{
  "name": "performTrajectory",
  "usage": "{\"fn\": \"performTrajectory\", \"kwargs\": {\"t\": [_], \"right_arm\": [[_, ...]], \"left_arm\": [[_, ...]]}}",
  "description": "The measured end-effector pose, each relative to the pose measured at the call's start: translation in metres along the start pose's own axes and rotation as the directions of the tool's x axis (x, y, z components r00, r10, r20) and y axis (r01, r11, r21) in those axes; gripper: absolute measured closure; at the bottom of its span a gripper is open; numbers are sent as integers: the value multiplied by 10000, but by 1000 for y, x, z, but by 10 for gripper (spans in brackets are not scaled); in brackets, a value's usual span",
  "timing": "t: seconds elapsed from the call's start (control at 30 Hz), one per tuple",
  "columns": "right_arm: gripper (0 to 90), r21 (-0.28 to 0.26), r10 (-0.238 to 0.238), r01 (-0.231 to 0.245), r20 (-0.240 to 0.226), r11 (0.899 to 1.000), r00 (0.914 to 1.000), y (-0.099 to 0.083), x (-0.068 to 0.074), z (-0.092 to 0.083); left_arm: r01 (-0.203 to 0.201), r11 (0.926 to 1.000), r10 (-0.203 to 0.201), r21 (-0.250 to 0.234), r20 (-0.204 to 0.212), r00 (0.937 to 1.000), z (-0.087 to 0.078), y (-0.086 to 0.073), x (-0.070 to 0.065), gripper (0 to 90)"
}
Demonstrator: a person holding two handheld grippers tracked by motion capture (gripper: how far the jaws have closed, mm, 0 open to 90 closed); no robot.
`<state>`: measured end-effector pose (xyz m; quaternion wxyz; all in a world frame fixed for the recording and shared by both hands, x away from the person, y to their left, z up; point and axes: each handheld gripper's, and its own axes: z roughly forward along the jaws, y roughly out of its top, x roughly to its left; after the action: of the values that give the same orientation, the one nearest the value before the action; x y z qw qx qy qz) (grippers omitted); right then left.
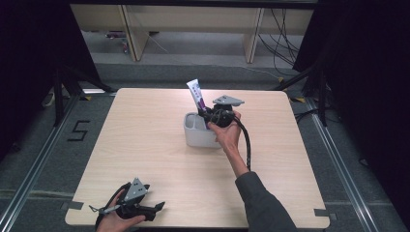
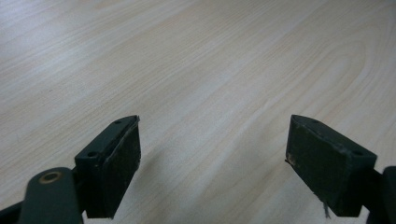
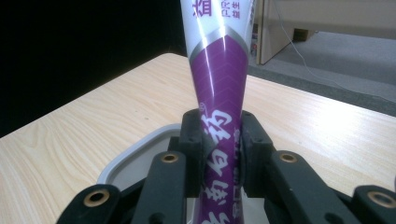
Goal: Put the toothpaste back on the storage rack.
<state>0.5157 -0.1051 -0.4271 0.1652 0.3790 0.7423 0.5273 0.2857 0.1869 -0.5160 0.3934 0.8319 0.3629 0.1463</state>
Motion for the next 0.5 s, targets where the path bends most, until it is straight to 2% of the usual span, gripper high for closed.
{"fn": "performTrajectory", "kwargs": {"t": [0.07,0.13,0.17,0.23,0.27,0.37,0.43,0.5], "right_arm": [[752,-74,-370,369,-80,9993,9993,-1,-3,2],[752,52,-12,12,3,10000,10000,-3,0,1],[752,-3,-291,291,-114,9996,9995,-3,-3,2],[751,61,-341,341,34,9994,9994,-5,-2,2],[751,127,-309,311,-157,9994,9994,-5,-3,3],[749,230,-443,444,-23,9987,9990,-5,-2,4],[748,286,-331,334,-122,9990,9994,-6,-1,5],[745,373,-464,467,-81,9982,9989,-6,-2,5]], "left_arm": [[-15,10000,15,2,2,10000,0,0,0,174],[-70,10000,70,6,-24,10000,0,0,1,174],[-100,10000,100,1,-36,9999,0,0,1,174],[-113,9999,113,-1,-20,9999,0,0,1,174],[-44,10000,44,-1,-43,10000,0,0,1,174],[11,10000,-11,1,-50,10000,0,0,0,174],[27,10000,-27,-12,-4,10000,0,0,0,174],[-9,10000,9,-6,2,10000,0,0,0,174]]}}
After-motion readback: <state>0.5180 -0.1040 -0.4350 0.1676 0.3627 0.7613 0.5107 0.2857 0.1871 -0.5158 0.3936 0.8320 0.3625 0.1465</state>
